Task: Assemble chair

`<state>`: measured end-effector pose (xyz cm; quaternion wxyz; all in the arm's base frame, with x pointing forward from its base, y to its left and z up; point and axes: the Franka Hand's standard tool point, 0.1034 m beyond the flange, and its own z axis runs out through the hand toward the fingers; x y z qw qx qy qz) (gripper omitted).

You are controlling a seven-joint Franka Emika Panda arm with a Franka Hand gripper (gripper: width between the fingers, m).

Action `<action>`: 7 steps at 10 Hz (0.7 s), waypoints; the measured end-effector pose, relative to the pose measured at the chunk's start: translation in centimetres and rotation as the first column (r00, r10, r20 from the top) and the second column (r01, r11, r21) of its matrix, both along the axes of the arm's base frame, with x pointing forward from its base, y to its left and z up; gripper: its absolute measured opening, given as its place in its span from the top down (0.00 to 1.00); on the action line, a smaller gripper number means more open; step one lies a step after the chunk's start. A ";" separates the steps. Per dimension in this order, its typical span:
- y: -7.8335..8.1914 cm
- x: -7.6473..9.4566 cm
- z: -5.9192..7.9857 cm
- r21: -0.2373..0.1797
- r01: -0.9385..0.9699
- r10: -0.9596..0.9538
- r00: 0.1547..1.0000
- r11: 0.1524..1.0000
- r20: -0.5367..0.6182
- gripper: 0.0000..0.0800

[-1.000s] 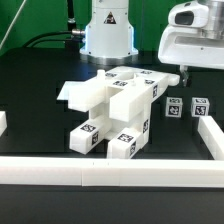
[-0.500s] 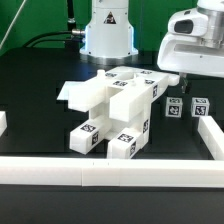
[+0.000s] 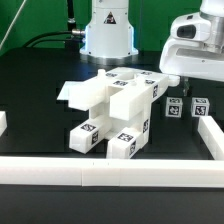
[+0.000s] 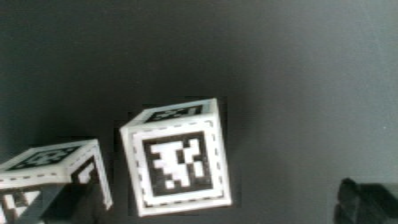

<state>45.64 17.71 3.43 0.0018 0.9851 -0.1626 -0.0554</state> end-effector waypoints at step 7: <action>1.1 0.4 -0.8 -0.001 -0.005 0.005 1.000 1.000 -0.012 0.19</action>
Offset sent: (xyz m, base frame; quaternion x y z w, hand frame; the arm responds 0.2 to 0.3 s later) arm 0.0087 0.0158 -0.0042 -0.0144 0.0065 0.0162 0.9997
